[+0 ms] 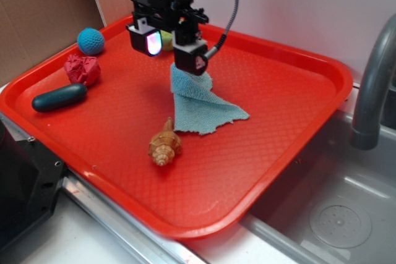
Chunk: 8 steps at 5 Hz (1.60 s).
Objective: Grab the blue cloth.
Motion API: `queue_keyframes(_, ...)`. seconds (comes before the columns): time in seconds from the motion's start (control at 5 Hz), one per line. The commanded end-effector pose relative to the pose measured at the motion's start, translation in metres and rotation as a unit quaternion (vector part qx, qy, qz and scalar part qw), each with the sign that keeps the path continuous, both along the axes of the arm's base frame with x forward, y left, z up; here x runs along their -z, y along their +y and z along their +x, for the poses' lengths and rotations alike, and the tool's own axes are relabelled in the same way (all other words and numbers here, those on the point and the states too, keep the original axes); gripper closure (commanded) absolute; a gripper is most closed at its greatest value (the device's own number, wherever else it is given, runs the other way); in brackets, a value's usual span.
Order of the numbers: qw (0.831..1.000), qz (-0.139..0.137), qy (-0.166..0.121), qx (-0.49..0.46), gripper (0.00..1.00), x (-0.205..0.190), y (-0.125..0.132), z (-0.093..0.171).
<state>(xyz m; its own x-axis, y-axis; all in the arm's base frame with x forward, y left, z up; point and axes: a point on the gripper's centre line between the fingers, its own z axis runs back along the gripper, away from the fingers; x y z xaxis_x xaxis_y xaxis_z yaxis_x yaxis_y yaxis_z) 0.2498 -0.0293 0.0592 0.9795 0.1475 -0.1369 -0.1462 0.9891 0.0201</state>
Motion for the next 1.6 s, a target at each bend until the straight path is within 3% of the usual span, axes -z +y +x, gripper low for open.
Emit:
queue_keyframes(0.0,0.995,-0.015,-0.054,-0.087,0.0,0.019,-0.011,0.032)
queue_keyframes(0.2,0.996,-0.02,-0.039,-0.08,0.25,0.018,-0.02,-0.005)
queue_keyframes(0.4,0.997,-0.021,-0.019,-0.074,1.0,0.013,-0.018,-0.01)
queue_keyframes(0.6,0.998,-0.013,-0.023,-0.065,1.0,-0.003,-0.014,-0.02)
queue_keyframes(1.0,0.995,0.009,-0.1,0.028,1.0,-0.078,0.004,-0.04)
queue_keyframes(1.2,0.986,0.031,-0.164,0.03,1.0,-0.127,0.031,-0.05)
queue_keyframes(1.4,0.983,0.039,-0.177,0.023,1.0,-0.177,0.04,-0.042)
